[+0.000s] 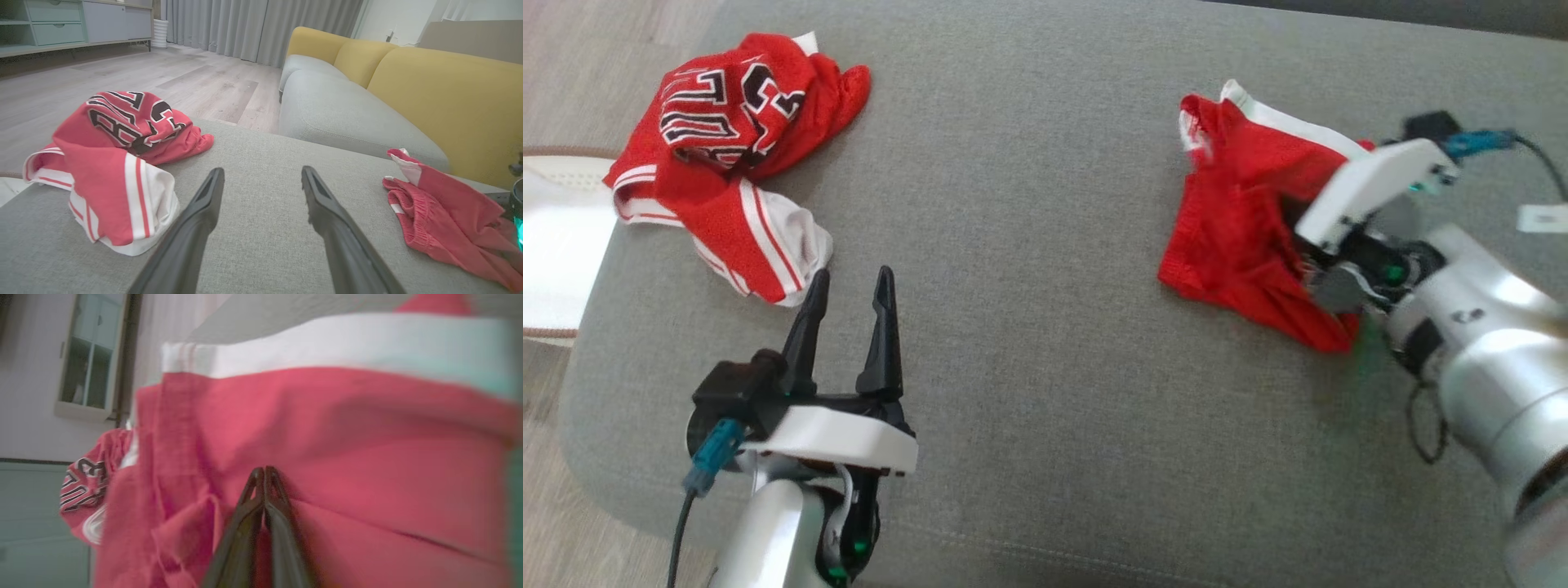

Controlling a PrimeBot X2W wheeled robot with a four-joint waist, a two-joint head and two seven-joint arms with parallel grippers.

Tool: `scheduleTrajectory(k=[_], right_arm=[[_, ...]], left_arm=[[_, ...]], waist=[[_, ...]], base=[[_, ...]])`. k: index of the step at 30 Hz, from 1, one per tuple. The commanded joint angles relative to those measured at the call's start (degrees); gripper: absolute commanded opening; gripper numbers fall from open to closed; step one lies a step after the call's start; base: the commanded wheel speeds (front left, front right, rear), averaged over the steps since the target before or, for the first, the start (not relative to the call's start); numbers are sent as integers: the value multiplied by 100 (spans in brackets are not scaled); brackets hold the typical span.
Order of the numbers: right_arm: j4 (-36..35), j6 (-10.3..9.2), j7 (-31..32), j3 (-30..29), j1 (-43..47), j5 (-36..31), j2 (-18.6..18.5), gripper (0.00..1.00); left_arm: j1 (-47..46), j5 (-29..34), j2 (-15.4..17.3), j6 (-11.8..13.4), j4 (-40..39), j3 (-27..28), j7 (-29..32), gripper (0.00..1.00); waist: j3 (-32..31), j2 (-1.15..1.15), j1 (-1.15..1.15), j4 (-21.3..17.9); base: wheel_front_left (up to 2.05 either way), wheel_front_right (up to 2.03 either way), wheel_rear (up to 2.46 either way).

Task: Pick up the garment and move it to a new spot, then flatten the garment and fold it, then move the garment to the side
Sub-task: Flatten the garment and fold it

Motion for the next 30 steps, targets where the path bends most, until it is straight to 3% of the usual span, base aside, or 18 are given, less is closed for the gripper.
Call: scheduleTrajectory(k=[1, 9, 17, 18, 20, 21, 26, 30], right_arm=[[-359, -4, 6, -80, 113, 80, 143, 0], [-1309, -4, 103, 51, 525, -70, 416, 0], [-2544, -4, -952, -145, 627, -521, 181, 0], [-2708, -4, -1078, -187, 644, -568, 107, 9], [-3016, -4, -1386, -226, 648, -758, -70, 84], [-3161, -4, -1529, -238, 656, -851, -163, 100], [-3669, -4, -2552, -233, 675, -1579, -696, 100], [-3583, -4, -3212, -104, 751, -2355, -1043, 100]], left_arm=[[-147, -31, 15, 49, -182, 218, -35, 100], [-109, -15, 15, 56, -178, 265, -35, 100], [-60, 84, 15, 11, -196, 395, -35, 100], [-49, 107, 16, -1, -207, 417, -35, 100], [-20, 145, 24, -17, -224, 476, -35, 100], [-7, 158, 34, -26, -238, 516, -35, 100], [84, 208, 105, -16, -287, 746, -35, 100], [139, 247, 175, -21, -303, 894, -35, 100]], waist=[[-21, 0, 0, -3], [-117, 0, 0, -216], [-341, 0, 0, -616], [-377, 0, 0, -680], [-462, 0, 0, -819], [-499, 0, 0, -893], [-704, 0, 0, -1277], [-865, 0, 0, -1561]], base=[[0, 0, 0], [0, 0, 0], [0, 0, 0], [0, 0, 0], [0, 0, 0], [0, 0, 0], [0, 0, 0], [0, 0, 0]])
